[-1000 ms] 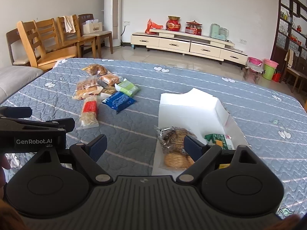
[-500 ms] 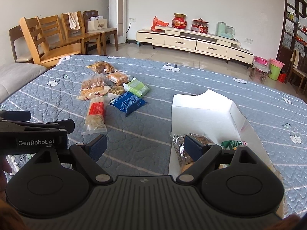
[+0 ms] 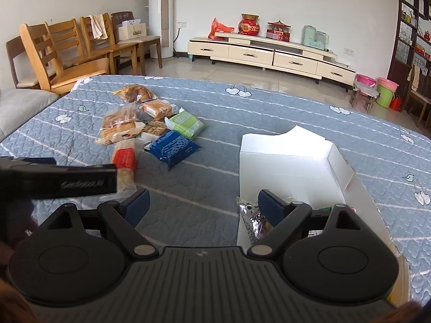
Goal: Organize snacks
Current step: 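Grasp the blue pack with the right tool while the left tool grasps the red-labelled bread stick bag, then carry the blue pack and red-labelled bag over the white box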
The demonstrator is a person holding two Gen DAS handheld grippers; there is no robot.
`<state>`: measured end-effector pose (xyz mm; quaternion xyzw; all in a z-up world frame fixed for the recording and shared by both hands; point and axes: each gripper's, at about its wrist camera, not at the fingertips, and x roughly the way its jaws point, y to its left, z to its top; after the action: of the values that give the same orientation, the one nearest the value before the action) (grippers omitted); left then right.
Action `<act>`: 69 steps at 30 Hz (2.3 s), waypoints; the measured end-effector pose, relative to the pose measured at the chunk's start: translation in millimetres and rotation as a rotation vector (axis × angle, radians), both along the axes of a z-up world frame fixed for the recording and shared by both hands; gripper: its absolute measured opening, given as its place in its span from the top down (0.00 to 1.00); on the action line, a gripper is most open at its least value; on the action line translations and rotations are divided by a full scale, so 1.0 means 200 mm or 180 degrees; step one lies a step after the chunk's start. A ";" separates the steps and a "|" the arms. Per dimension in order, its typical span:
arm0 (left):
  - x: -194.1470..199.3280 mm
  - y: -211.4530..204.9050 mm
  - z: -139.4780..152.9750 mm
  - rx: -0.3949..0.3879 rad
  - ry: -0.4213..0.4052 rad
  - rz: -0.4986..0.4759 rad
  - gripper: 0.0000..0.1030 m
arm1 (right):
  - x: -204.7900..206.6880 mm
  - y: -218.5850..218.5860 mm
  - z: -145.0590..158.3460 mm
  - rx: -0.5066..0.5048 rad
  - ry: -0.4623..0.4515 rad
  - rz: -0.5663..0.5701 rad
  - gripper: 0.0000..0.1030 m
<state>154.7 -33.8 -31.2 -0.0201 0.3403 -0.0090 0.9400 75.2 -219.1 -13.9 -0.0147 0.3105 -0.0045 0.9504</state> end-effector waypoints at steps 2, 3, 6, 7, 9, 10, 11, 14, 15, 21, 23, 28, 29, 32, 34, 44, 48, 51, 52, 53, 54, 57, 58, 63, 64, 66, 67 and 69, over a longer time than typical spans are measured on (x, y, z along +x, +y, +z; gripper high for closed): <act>0.07 -0.02 -0.03 0.0006 0.0084 0.0014 0.05 | 0.02 -0.01 -0.01 0.0011 0.0022 -0.0025 0.00; 0.10 -0.03 -0.05 0.0018 0.0125 0.0014 0.05 | 0.04 -0.02 -0.01 0.0019 0.0033 -0.0038 0.00; 0.17 -0.07 -0.11 0.0105 0.0242 0.0012 0.16 | 0.09 -0.04 -0.02 0.0047 0.0072 -0.0065 0.00; 0.19 -0.07 -0.13 0.0114 0.0282 -0.0001 0.25 | 0.11 -0.04 -0.02 0.0052 0.0079 -0.0064 0.00; 0.21 -0.06 -0.15 0.0110 0.0263 -0.0016 0.36 | 0.15 -0.04 -0.02 0.0044 0.0081 -0.0043 0.00; 0.21 -0.06 -0.15 0.0125 0.0237 -0.0043 0.48 | 0.17 -0.03 -0.02 0.0031 0.0075 -0.0027 0.00; 0.20 -0.05 -0.14 0.0116 0.0220 -0.0072 0.63 | 0.20 -0.04 -0.03 0.0024 0.0079 -0.0009 0.00; 0.18 0.02 -0.13 0.0078 0.0185 -0.0091 0.66 | 0.29 -0.02 -0.05 0.0064 0.0115 0.0092 0.00; 0.18 0.04 -0.12 0.0087 0.0168 -0.0084 0.66 | 0.33 -0.01 -0.06 0.0074 0.0132 0.0157 0.00; 0.09 0.19 -0.08 0.0163 0.0038 -0.0047 0.66 | 0.56 0.10 -0.10 -0.0203 0.0227 0.0684 0.00; 0.08 0.23 -0.07 0.0180 0.0025 -0.0037 0.66 | 0.64 0.13 -0.11 -0.0239 0.0285 0.0851 0.00; 0.06 0.31 -0.07 0.0091 0.0035 0.0002 0.66 | 0.80 0.20 -0.16 -0.0543 0.0450 0.1186 0.00; 0.07 0.32 -0.07 0.0058 0.0042 0.0005 0.66 | 0.82 0.21 -0.17 -0.0616 0.0502 0.1257 0.00; 0.07 0.33 -0.07 0.0056 0.0030 0.0010 0.66 | 0.89 0.23 -0.20 -0.0706 0.0688 0.1371 0.00; 0.08 0.33 -0.07 0.0034 0.0022 0.0013 0.66 | 0.91 0.22 -0.22 -0.0569 0.0749 0.1414 0.10; 0.00 0.32 0.00 0.0032 -0.0067 0.0032 0.66 | 0.67 0.18 -0.15 -0.0144 0.0662 0.0905 0.44; -0.07 0.30 0.06 0.0032 -0.0149 0.0006 0.66 | 0.47 0.15 -0.07 0.0072 0.0477 0.0665 0.44; -0.13 0.29 0.10 0.0029 -0.0202 -0.0019 0.66 | 0.32 0.14 -0.01 0.0105 0.0358 0.0558 0.44; -0.15 0.28 0.11 0.0035 -0.0220 -0.0028 0.66 | 0.27 0.14 0.01 0.0099 0.0316 0.0517 0.44; -0.17 0.28 0.12 0.0036 -0.0237 -0.0042 0.66 | 0.23 0.13 0.02 0.0088 0.0288 0.0490 0.44; -0.18 0.27 0.14 0.0043 -0.0253 -0.0054 0.66 | 0.19 0.13 0.03 0.0073 0.0261 0.0464 0.44; -0.24 0.25 0.17 0.0059 -0.0297 -0.0081 0.66 | 0.09 0.11 0.07 0.0084 0.0188 0.0389 0.44; -0.26 0.24 0.19 0.0060 -0.0315 -0.0094 0.66 | 0.06 0.10 0.08 0.0096 0.0169 0.0368 0.44; -0.35 0.22 0.25 0.0080 -0.0416 -0.0153 0.66 | -0.03 0.11 0.12 0.0022 0.0074 0.0313 0.44; -0.37 0.21 0.26 0.0078 -0.0434 -0.0161 0.66 | -0.05 0.10 0.13 0.0024 0.0055 0.0302 0.44; -0.39 0.20 0.28 0.0082 -0.0466 -0.0184 0.66 | -0.10 0.09 0.15 0.0043 0.0027 0.0269 0.44; -0.41 0.19 0.29 0.0076 -0.0480 -0.0197 0.66 | -0.12 0.08 0.16 0.0047 0.0005 0.0260 0.44; -0.43 0.18 0.31 0.0078 -0.0514 -0.0217 0.66 | -0.14 0.08 0.17 0.0030 -0.0037 0.0249 0.44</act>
<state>68.3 2.2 30.8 0.0038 0.2639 -0.0385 0.9638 47.3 -204.0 20.8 -0.0224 0.3041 0.0341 0.9518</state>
